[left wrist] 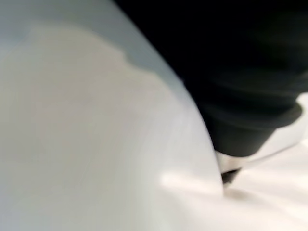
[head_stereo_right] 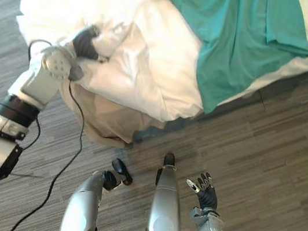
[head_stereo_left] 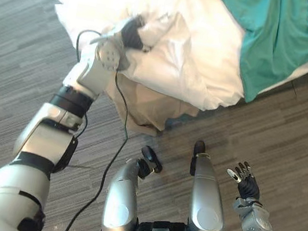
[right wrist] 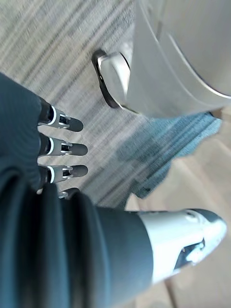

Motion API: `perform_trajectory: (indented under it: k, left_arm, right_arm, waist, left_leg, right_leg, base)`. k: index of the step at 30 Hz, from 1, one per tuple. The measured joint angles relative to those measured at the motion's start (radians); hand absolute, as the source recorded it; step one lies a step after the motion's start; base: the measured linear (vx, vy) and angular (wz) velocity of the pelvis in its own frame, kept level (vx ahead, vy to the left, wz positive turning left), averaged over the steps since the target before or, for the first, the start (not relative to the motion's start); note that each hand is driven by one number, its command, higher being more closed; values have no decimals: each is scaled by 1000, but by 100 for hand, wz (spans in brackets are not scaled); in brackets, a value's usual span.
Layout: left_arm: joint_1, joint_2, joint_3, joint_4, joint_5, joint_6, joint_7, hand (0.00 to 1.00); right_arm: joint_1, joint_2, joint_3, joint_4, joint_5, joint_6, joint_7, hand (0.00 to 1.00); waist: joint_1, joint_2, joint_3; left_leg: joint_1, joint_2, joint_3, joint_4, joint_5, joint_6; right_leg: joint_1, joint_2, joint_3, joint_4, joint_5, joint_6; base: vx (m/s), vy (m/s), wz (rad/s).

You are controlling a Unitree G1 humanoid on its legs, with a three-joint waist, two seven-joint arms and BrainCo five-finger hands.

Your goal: Tidy the bed and pick cloth on bed and put in laundry

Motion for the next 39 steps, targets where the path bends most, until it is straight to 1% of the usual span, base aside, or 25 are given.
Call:
perform_trajectory:
  k: [1, 2, 3, 4, 6, 7, 9, 11, 12, 16, 18, 20, 22, 23, 25, 27, 29, 30, 31, 32, 34, 35, 36, 38, 39]
  left_arm:
    - [62, 0, 0, -22, -4, -21, -2, 100]
    - [130, 0, 1, -33, -23, -43, -3, 100]
    - [163, 0, 2, -39, -28, -52, -4, 100]
    - [235, 0, 10, -62, -32, -69, -8, 0]
    - [347, 0, 33, -97, -68, -98, -20, 0]
    - [422, -4, 55, -115, -86, -116, -27, 0]
    - [540, -18, 89, -138, -118, -131, -28, 0]
    - [682, -61, 139, -137, -148, -149, -25, 0]
    - [712, -73, 149, -136, -155, -151, -24, 0]
    - [903, -164, 226, -135, -181, -187, 7, 0]
    - [968, -203, 248, -131, -216, -188, 26, 0]
    - [1031, -275, 282, -99, -277, -197, 53, 0]
    - [1063, -321, 302, -53, -291, -198, 87, 0]
    - [1095, -360, 326, 1, -293, -194, 123, 0]
    - [1116, -398, 359, 70, -293, -186, 166, 0]
    - [1148, -462, 448, 187, -316, -177, 232, 0]
    - [1152, -496, 534, 278, -368, -166, 270, 0]
    - [1153, -505, 569, 307, -380, -159, 279, 0]
    - [1155, -522, 645, 372, -395, -157, 287, 0]
    - [1156, -533, 711, 429, -424, -152, 286, 0]
    - [1160, -549, 789, 498, -436, -139, 284, 0]
    - [1169, -568, 822, 507, -427, -143, 279, 0]
    - [1171, -576, 830, 508, -421, -150, 277, 0]
    - [1171, -601, 847, 528, -406, -205, 256, 0]
    - [1167, -604, 846, 533, -397, -219, 249, 0]
  right_arm:
    - [19, 1, 1, 9, -1, -1, -3, 0]
    - [39, 4, 2, 21, -6, -1, -8, 0]
    - [51, 6, 4, 28, -11, -1, -10, 0]
    - [78, 13, 6, 30, -30, -6, -20, 0]
    - [119, 23, 14, 30, -53, -24, -35, 0]
    - [143, 26, 25, 32, -63, -34, -42, 0]
    - [166, 38, 26, 44, -71, -40, -48, 0]
    - [185, 57, 40, 80, -78, -45, -61, 0]
    - [189, 57, 49, 93, -79, -46, -64, 0]
    - [204, 64, 78, 168, -79, -43, -92, 0]
    - [203, 62, 89, 183, -79, -37, -106, 0]
    - [201, 63, 95, 203, -79, -24, -121, 0]
    - [201, 63, 103, 204, -79, -10, -126, 0]
    - [200, 65, 106, 207, -79, -2, -127, 0]
    - [200, 66, 106, 219, -79, 2, -127, 0]
    - [198, 67, 104, 242, -79, 3, -126, 0]
    - [196, 76, 98, 249, -78, 2, -126, 0]
    - [194, 83, 93, 252, -78, 2, -126, 0]
    - [190, 88, 74, 265, -75, 2, -124, 0]
    - [179, 94, 58, 282, -74, 2, -124, 0]
    - [165, 102, 38, 307, -72, 4, -121, 0]
    - [160, 105, 30, 315, -69, 7, -122, 0]
    - [160, 107, 24, 317, -67, 10, -121, 0]
    - [158, 109, 17, 325, -45, 24, -133, 0]
    - [154, 109, 17, 329, -36, 28, -138, 0]
  waist:
    - [15, 4, -30]
    - [21, 9, -63]
    - [25, 11, -79]
    - [39, 9, -105]
    - [54, 2, -149]
    - [68, -4, -176]
    - [72, -11, -212]
    - [81, -22, -257]
    - [83, -23, -267]
    - [102, -32, -338]
    - [113, -33, -357]
    - [129, -42, -370]
    - [128, -47, -380]
    - [136, -52, -389]
    - [146, -57, -395]
    - [154, -62, -407]
    - [155, -66, -407]
    - [155, -67, -407]
    - [155, -64, -409]
    - [156, -69, -413]
    - [156, -70, -413]
    - [161, -73, -415]
    - [165, -73, -415]
    - [177, -70, -416]
    - [177, -69, -418]
  left_leg:
    - [16, -13, -4, -26, 8, -2]
    - [32, -24, -18, -51, 17, -5]
    - [41, -27, -24, -61, 21, -6]
    - [66, -29, -37, -78, 24, -12]
    - [101, -36, -51, -111, 32, -22]
    - [123, -43, -57, -137, 41, -28]
    - [152, -52, -73, -172, 53, -35]
    - [196, -67, -95, -223, 76, -47]
    - [207, -69, -98, -236, 80, -47]
    - [285, -85, -135, -343, 125, -60]
    - [313, -92, -155, -389, 148, -64]
    - [345, -99, -174, -444, 179, -67]
    - [358, -102, -187, -473, 196, -67]
    - [374, -104, -197, -500, 211, -68]
    - [395, -106, -204, -529, 225, -71]
    - [418, -112, -208, -569, 244, -70]
    - [427, -116, -218, -572, 246, -69]
    - [430, -118, -221, -572, 245, -69]
    - [433, -120, -224, -575, 245, -68]
    - [434, -122, -228, -577, 245, -68]
    - [437, -124, -230, -577, 245, -68]
    - [439, -126, -230, -577, 244, -67]
    - [440, -126, -229, -577, 244, -67]
    - [451, -127, -226, -578, 243, -66]
    - [451, -127, -225, -578, 242, -66]
  right_leg:
    - [16, -8, -8, -11, -3, 3]
    - [45, -15, -28, -29, -5, 4]
    - [61, -15, -38, -39, -5, 4]
    - [98, -15, -58, -60, -5, 4]
    - [146, -14, -82, -90, -5, 4]
    - [174, -14, -95, -112, -5, 4]
    - [220, -14, -118, -149, -5, 4]
    - [278, -13, -147, -198, -3, 6]
    - [295, -12, -158, -212, -3, 6]
    - [395, 6, -204, -306, 15, 7]
    - [429, 14, -222, -337, 23, 7]
    - [464, 23, -245, -370, 29, 5]
    - [475, 27, -264, -382, 31, 4]
    - [486, 33, -270, -394, 33, 3]
    - [501, 38, -275, -404, 33, 2]
    - [514, 41, -285, -415, 33, 2]
    - [529, 38, -298, -421, 33, 2]
    - [534, 38, -300, -422, 33, 2]
    - [537, 36, -300, -424, 33, 3]
    - [542, 35, -301, -428, 33, 3]
    - [549, 34, -300, -436, 33, 3]
    - [552, 33, -300, -437, 33, 3]
    - [554, 32, -299, -437, 33, 3]
    - [567, 32, -299, -443, 33, 3]
    - [568, 32, -298, -443, 33, 3]
  base:
    - [127, -27, 33]
    - [139, -29, 35]
    - [136, -37, 37]
    - [139, -42, 30]
    - [138, -47, 26]
    - [131, -56, 25]
    - [126, -52, 27]
    - [122, -51, 26]
    - [115, -55, 27]
    - [81, -50, 26]
    - [54, -49, 21]
    - [27, -46, 22]
    - [-7, -36, 28]
    - [-15, -32, 17]
    - [-9, -23, 6]
    - [-8, -4, 5]
    - [-9, 4, 11]
    - [-12, 11, 9]
    - [-13, 16, 8]
    - [-15, 15, 7]
    - [-18, 11, 5]
    - [0, 0, 0]
    - [0, 0, 0]
    - [0, 0, 0]
    - [0, 0, 0]
